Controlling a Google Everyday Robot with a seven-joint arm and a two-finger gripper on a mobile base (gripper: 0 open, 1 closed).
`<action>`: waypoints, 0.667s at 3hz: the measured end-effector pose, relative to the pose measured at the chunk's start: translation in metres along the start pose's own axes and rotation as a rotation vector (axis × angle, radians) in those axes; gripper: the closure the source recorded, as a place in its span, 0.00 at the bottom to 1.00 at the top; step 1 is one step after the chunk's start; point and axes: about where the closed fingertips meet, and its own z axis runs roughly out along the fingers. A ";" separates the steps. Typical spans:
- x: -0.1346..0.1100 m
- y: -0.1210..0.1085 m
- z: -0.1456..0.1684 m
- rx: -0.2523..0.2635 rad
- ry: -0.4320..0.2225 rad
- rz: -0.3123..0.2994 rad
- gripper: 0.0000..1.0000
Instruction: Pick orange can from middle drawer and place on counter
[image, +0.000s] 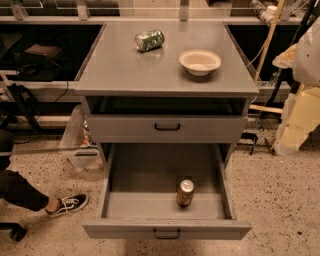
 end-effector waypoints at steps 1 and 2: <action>0.000 0.000 0.000 0.000 0.000 0.000 0.00; 0.000 -0.003 0.010 -0.006 -0.015 -0.008 0.00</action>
Offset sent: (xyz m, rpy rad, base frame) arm 0.0139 0.0003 -0.0260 0.0302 0.0242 0.0315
